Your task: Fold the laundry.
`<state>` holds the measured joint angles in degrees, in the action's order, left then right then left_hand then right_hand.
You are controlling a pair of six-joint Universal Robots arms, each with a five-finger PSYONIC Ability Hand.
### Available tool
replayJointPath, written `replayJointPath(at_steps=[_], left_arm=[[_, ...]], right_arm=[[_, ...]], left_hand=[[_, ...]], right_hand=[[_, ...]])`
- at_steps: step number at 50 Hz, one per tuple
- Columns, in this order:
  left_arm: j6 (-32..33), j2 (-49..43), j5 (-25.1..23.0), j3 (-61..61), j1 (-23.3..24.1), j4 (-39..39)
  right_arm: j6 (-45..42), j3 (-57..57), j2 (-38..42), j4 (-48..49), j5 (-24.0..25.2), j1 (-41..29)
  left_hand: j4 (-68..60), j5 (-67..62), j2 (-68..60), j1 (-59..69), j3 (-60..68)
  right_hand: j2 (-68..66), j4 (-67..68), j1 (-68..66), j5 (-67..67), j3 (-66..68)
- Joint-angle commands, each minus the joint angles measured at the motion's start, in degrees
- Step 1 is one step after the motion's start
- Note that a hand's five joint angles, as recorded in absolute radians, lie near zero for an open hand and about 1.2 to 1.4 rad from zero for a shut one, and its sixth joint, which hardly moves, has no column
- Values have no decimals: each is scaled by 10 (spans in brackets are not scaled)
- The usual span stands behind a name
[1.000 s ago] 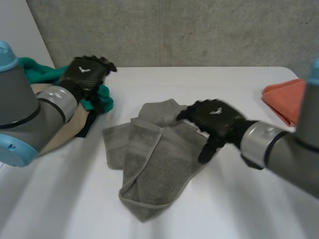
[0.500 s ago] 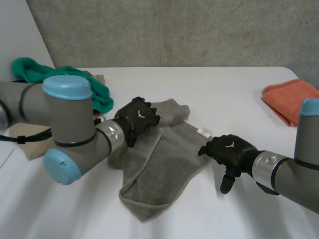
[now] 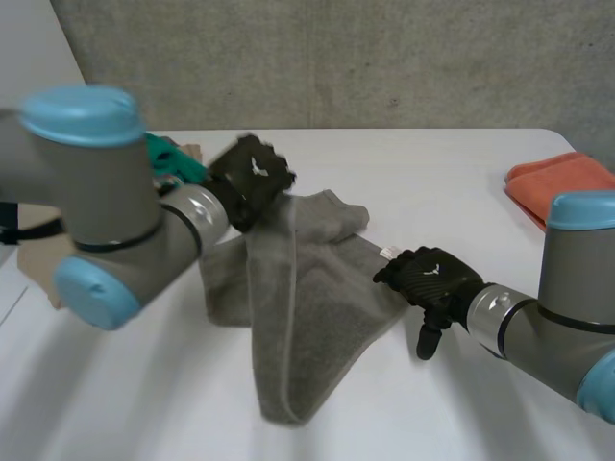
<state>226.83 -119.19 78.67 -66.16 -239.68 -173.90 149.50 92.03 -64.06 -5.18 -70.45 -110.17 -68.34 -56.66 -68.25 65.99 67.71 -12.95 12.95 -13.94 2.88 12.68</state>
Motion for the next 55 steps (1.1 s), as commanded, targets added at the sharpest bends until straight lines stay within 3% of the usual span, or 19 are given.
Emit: replayJointPath(at_steps=[1,7,13,19,26,33,37,40,44,49,55], left_arm=[[-85,134,-17,-27,-18,-1],[-175,195,-19,10,-28,3],[-222,205,-7,78,-24,30],[-269,208,10,141,-11,109],[-300,228,25,177,-3,125],[-305,232,45,212,-5,124],[-306,233,58,224,-10,123],[-307,236,65,217,-23,123],[-314,238,68,184,-61,120],[-328,236,58,88,-115,120],[-333,211,39,-38,-149,117]], right_arm=[[99,-29,5,-9,0,-46],[184,-66,51,-7,-20,-94],[251,-95,82,-1,-37,-116],[333,-143,118,34,-100,-138],[374,-214,166,39,-135,-165],[385,-247,187,8,-128,-192],[399,-253,185,-16,-132,-186],[410,-248,165,-28,-148,-147],[370,-219,69,-28,-147,-62],[135,-218,-79,-60,-43,42],[12,-280,-122,-179,5,74]], left_hand=[[-117,-133,-118,140,123],[-117,-133,-118,140,123],[-117,-133,-118,140,123],[-117,-133,-118,140,123],[-117,-133,-118,140,123],[-117,-133,-118,140,123],[-117,-133,-118,140,123],[-117,-133,-118,140,123],[-117,-133,-118,140,123],[-117,-133,-118,140,123],[-117,-133,-118,140,123]], right_hand=[[29,-29,39,-29,-27],[29,-29,39,-29,-27],[29,-29,39,-29,-27],[-6,6,4,7,9],[-6,6,4,7,9],[-23,23,-13,23,25],[-669,669,-659,670,672],[-671,671,-661,671,673],[-671,671,-661,671,673],[-671,671,-661,671,673],[-671,671,-661,671,673]])
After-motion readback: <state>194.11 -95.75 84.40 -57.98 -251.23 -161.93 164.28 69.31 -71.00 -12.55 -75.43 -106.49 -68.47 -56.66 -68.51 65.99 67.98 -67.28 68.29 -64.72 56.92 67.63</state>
